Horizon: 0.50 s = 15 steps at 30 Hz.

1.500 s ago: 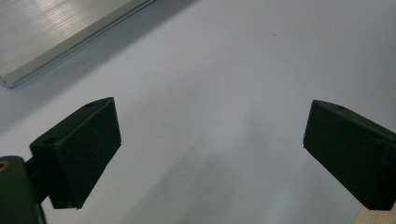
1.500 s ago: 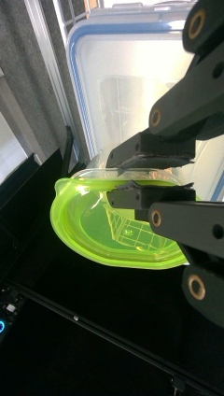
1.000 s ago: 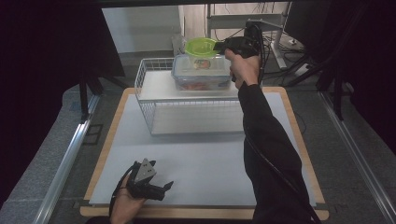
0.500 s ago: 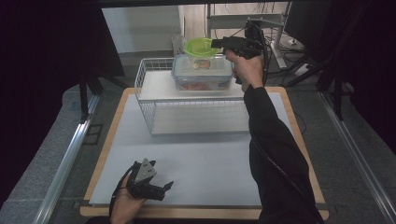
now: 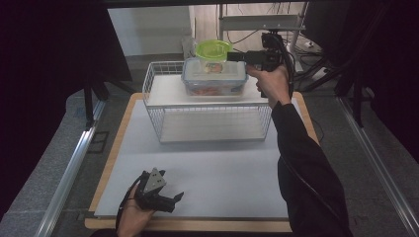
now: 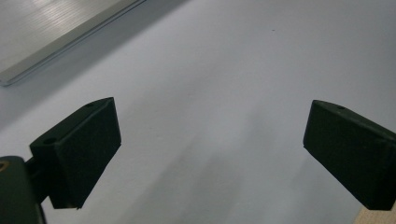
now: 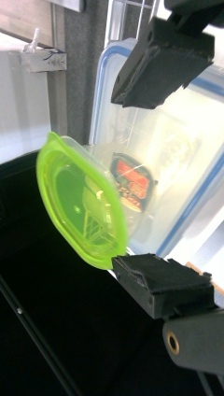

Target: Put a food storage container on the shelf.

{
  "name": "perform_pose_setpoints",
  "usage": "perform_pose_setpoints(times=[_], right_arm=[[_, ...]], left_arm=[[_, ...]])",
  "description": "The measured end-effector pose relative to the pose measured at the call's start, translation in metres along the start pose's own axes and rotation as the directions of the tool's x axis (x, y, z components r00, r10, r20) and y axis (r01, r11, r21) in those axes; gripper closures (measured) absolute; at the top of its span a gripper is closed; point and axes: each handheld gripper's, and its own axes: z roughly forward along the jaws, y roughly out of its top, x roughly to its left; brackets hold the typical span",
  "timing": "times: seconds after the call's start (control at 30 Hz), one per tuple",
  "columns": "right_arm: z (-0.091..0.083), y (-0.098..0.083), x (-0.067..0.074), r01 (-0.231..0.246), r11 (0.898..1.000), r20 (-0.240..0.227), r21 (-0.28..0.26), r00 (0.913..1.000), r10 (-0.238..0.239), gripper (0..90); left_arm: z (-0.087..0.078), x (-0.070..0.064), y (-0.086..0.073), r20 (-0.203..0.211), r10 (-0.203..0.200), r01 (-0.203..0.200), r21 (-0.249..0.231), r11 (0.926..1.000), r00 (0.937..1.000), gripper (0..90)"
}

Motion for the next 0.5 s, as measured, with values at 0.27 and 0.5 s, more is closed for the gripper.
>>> perform_pose_setpoints(times=[0.27, 0.5], right_arm=[[-0.010, -0.018, -0.001, 0.080, 0.996, 0.028, 0.025, 0.9963, -0.081, 13.3], [-0.019, -0.034, -0.006, 0.120, 0.992, 0.058, 0.044, 0.9908, -0.122, 11.2]], left_arm=[[0.001, 0.000, 0.000, 0.002, 0.001, -0.001, 0.001, 1.0000, 1.0000, 4.0], [0.001, -0.001, 0.000, 0.003, 0.002, -0.002, 0.005, 1.0000, 1.0000, 4.0]])
